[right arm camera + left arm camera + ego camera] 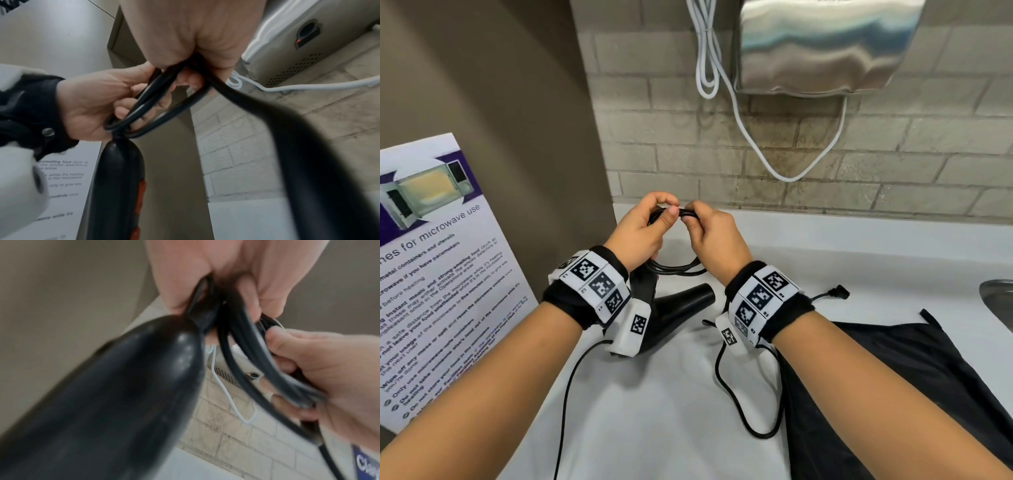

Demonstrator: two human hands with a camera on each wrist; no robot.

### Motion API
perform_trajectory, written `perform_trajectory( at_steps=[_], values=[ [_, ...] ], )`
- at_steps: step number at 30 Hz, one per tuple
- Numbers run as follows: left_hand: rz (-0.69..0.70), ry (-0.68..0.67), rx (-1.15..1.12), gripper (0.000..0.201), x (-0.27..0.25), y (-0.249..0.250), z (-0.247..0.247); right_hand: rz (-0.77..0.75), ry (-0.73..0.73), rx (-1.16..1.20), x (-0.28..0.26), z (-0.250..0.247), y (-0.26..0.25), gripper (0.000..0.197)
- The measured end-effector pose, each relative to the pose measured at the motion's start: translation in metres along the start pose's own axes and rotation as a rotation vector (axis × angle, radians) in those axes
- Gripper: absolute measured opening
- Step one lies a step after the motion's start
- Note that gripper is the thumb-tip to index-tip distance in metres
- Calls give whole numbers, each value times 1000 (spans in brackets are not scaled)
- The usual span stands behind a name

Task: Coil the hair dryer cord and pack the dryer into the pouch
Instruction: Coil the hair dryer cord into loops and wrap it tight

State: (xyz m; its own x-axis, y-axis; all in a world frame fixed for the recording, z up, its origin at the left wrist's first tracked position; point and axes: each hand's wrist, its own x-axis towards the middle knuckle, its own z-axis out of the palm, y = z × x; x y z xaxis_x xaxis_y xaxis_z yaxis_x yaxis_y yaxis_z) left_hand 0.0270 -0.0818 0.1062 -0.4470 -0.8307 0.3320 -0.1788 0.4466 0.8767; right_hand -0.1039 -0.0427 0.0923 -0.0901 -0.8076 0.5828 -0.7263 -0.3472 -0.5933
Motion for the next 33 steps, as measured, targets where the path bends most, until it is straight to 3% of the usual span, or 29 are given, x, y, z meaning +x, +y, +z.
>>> perform_trajectory(
  at_steps=[3, 7, 11, 13, 15, 20, 23, 26, 33],
  values=[
    [160, 102, 237, 9, 0, -1, -2, -39, -38, -53, 5, -5, -5, 21],
    [137, 128, 347, 20, 3, 2, 1, -4, -80, -57, 5, -8, -11, 19],
    [117, 274, 352, 25, 7, 1, 5, 227, -43, -40, -6, 2, -11, 35],
    [110, 275, 348, 26, 8, 1, 7, 379, -41, -8, -8, 4, -11, 30],
    [94, 267, 321, 25, 7, 1, 8, 440, -54, 15, -5, 2, -12, 23],
    [63, 326, 271, 24, 12, 6, 6, 388, -90, -21, 0, -4, -13, 23],
    [-106, 203, -42, 24, 16, 13, 9, 338, -86, -15, 0, -6, -13, 34],
    [-198, 227, -181, 27, 16, 13, 14, 255, -87, 18, -2, -6, -11, 49],
    [-167, 301, -203, 37, 14, 10, 21, 115, -9, -229, -12, -10, -8, 44]
  ],
)
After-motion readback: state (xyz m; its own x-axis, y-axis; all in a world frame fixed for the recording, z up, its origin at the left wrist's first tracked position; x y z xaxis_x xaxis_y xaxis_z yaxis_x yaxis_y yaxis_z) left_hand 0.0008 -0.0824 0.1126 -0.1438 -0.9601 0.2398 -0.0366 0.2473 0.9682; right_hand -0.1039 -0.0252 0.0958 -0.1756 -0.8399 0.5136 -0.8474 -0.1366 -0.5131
